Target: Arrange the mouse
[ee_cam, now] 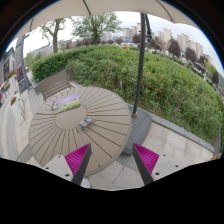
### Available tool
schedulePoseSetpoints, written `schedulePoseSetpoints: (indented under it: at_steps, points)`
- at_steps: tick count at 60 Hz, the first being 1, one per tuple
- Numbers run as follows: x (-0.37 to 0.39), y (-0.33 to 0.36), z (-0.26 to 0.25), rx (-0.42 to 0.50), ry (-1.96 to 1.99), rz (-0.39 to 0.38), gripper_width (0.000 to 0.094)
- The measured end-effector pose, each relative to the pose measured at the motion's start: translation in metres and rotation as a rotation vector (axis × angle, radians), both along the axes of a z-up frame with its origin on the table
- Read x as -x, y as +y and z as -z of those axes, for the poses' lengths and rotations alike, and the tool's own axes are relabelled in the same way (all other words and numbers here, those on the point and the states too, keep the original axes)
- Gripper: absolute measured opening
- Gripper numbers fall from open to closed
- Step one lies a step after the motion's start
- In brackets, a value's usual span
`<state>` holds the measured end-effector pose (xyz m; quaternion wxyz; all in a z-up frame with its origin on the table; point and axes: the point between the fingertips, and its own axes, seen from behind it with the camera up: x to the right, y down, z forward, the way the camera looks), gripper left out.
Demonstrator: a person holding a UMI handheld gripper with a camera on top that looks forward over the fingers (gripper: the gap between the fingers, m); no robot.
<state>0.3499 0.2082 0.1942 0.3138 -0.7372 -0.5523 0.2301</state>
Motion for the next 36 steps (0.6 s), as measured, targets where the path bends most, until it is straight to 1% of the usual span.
schedulePoseSetpoints:
  at_steps: [12,28,32,36]
  points:
    - [0.016,-0.012,0.018,-0.023,-0.001,-0.054,0.0847]
    - [0.048,-0.069,0.043,-0.051,0.044,-0.230,0.0847]
    - [0.058,-0.082,0.051,-0.057,0.067,-0.263,0.0846]
    - [0.067,-0.093,0.063,-0.064,0.079,-0.279,0.0837]
